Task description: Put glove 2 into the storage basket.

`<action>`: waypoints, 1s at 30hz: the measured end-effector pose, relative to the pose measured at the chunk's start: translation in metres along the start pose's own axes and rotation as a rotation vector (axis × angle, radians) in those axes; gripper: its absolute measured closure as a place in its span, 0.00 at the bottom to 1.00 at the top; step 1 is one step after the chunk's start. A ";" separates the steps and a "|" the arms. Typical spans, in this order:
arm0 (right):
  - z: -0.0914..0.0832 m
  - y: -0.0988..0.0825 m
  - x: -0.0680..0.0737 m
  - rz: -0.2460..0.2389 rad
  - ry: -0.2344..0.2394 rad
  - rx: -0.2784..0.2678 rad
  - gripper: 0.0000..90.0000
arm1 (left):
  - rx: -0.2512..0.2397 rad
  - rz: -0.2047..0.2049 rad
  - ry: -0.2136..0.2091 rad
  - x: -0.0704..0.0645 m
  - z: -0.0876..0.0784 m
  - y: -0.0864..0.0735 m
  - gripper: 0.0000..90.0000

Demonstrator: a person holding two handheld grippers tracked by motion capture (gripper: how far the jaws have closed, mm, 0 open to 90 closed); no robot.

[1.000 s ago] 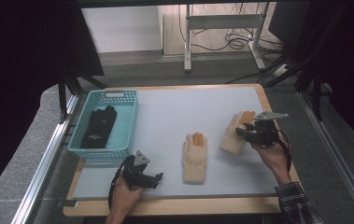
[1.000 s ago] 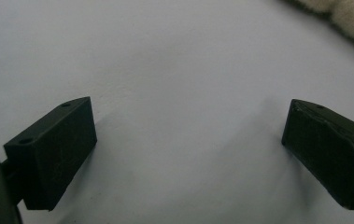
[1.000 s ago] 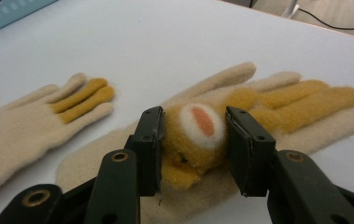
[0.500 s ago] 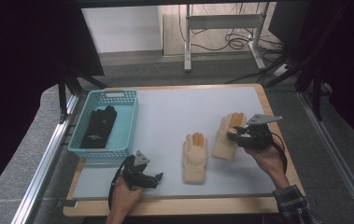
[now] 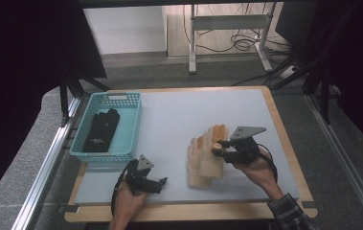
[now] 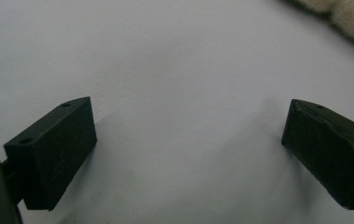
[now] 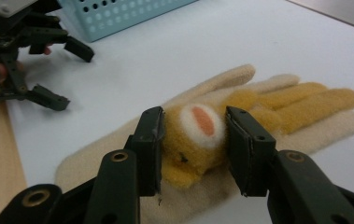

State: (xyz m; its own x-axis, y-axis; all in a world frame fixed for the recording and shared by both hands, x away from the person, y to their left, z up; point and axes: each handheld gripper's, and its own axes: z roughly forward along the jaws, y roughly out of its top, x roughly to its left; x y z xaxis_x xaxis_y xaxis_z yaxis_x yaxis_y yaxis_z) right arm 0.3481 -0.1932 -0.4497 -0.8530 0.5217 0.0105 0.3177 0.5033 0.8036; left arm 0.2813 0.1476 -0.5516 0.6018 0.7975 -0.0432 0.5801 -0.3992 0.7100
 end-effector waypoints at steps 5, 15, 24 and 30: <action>0.012 0.003 0.008 -0.021 0.037 0.007 0.64 | 0.000 0.000 0.000 0.000 0.000 0.000 0.04; 0.038 0.000 0.020 -0.047 0.091 0.031 0.64 | -0.001 -0.001 0.000 0.000 0.000 0.000 0.04; 0.055 -0.017 0.011 -0.021 0.092 0.063 0.61 | 0.001 0.000 -0.001 0.000 0.000 0.000 0.04; 0.056 -0.020 0.010 0.001 0.099 0.068 0.51 | 0.001 0.000 0.000 0.000 0.000 0.000 0.04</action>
State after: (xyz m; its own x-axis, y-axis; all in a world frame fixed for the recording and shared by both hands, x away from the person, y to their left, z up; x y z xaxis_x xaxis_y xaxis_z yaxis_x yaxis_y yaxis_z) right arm 0.3569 -0.1596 -0.4994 -0.8883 0.4535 0.0724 0.3429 0.5501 0.7614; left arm 0.2811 0.1476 -0.5515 0.6018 0.7975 -0.0437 0.5810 -0.3996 0.7091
